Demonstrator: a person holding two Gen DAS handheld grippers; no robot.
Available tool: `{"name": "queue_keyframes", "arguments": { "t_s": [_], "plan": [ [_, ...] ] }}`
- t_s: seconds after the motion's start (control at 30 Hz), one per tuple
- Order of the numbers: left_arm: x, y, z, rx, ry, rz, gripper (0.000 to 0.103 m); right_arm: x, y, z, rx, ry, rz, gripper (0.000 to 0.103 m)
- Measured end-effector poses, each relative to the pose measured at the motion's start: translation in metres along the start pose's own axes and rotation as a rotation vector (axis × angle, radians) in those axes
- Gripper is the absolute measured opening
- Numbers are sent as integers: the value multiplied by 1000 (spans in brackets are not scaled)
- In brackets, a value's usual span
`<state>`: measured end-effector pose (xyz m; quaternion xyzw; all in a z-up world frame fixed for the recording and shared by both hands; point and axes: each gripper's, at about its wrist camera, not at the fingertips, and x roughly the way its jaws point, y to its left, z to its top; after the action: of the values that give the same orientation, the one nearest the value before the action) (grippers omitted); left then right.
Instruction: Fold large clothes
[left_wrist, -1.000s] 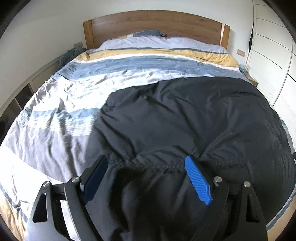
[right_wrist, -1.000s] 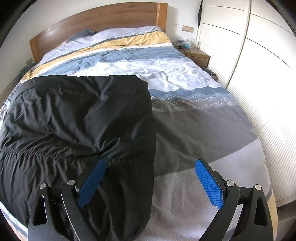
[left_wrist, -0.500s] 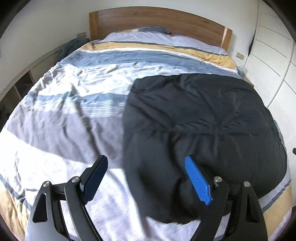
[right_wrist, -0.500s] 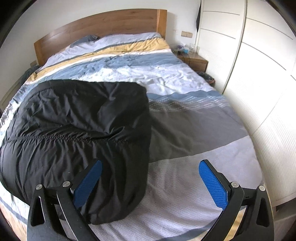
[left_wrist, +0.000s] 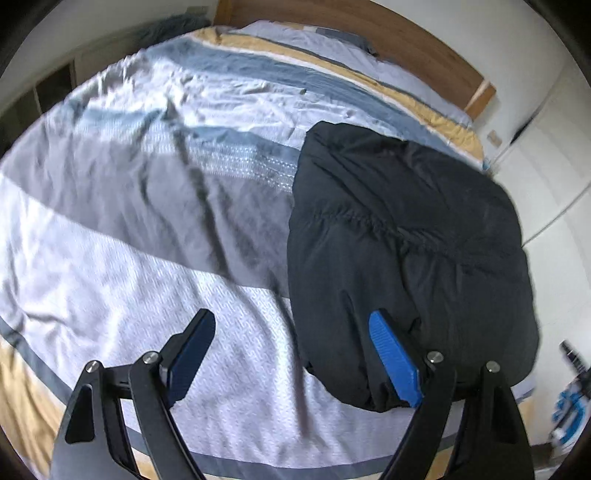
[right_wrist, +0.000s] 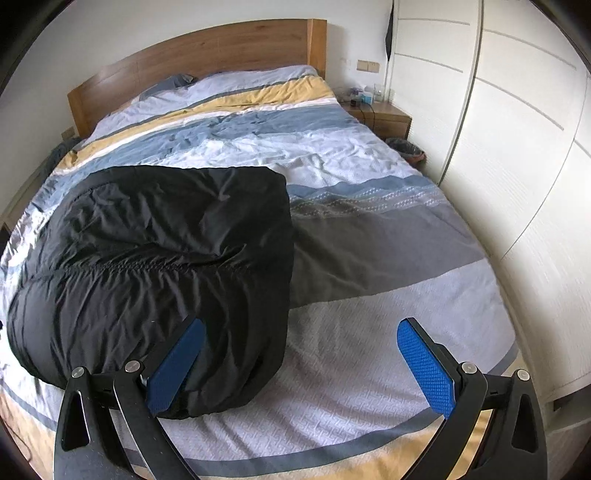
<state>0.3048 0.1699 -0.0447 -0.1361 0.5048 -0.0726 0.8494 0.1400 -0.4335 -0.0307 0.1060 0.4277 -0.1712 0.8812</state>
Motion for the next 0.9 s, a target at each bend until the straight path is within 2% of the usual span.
{"name": "queue_keyframes", "arguments": {
  "t_s": [0.1,0.23,0.47,0.57,0.73,0.9],
  "plan": [
    [3,14,2,-64,26,-67,86,8,0,0,14,24,61,103],
    [9,16,8,-70,48,-106,86,23,3,1,40,61,140,103],
    [35,34,20,-236,73,-249,86,63,1,1,123,140,268,103],
    [51,37,27,-293,77,-334,86,86,-5,2,183,177,331,103],
    [81,32,37,-350,104,-480,86,118,-10,5,232,225,378,103],
    [113,26,40,-370,148,-541,86,149,-7,2,253,298,482,103]
  ]
}}
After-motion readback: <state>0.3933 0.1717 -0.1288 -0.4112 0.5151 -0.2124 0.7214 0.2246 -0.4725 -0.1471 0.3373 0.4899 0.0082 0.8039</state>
